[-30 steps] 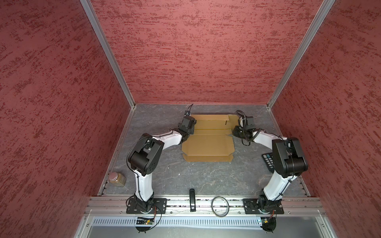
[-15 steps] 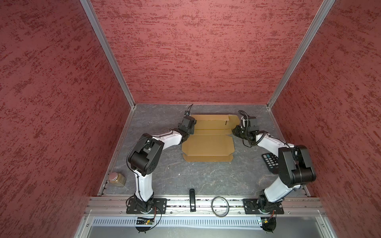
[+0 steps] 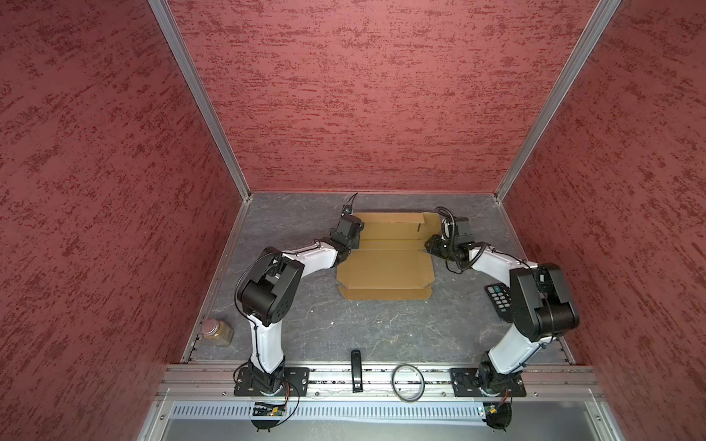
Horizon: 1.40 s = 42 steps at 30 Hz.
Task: Assemble paper box
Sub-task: Fold the bottom flaps of a flat cardboard box at the center of the table.
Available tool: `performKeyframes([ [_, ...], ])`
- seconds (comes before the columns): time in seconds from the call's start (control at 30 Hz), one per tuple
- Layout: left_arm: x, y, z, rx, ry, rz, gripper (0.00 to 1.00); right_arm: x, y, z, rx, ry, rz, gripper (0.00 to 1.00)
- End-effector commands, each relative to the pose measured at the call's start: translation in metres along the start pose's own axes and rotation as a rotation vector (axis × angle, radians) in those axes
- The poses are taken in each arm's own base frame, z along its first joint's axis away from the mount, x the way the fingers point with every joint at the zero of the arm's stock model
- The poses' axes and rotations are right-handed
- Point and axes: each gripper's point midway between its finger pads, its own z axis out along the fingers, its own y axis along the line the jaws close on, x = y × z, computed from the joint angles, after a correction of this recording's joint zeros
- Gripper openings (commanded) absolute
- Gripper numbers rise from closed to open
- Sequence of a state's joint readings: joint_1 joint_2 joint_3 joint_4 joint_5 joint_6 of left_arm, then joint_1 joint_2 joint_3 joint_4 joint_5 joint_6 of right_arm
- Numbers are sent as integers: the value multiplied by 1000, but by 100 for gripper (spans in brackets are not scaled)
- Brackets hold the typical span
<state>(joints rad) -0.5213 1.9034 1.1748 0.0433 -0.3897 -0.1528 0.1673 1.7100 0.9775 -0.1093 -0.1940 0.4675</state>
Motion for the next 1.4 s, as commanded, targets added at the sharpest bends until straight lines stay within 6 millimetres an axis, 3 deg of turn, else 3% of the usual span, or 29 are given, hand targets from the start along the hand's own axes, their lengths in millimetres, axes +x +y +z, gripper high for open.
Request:
performKeyframes([
  [0.0,3,-1,-4,5,19,5,0,-9,9,2,-3,-17,-7,43],
  [0.37,4,-4,-2,10,23,3,0,-1,21,-3,2,-18,-10,45],
  [0.97,4,-4,-1,15,20,-3,0,6,24,-9,33,-28,-14,53],
  [1.37,5,-4,-2,18,18,-8,0,15,47,-6,28,-5,-55,55],
])
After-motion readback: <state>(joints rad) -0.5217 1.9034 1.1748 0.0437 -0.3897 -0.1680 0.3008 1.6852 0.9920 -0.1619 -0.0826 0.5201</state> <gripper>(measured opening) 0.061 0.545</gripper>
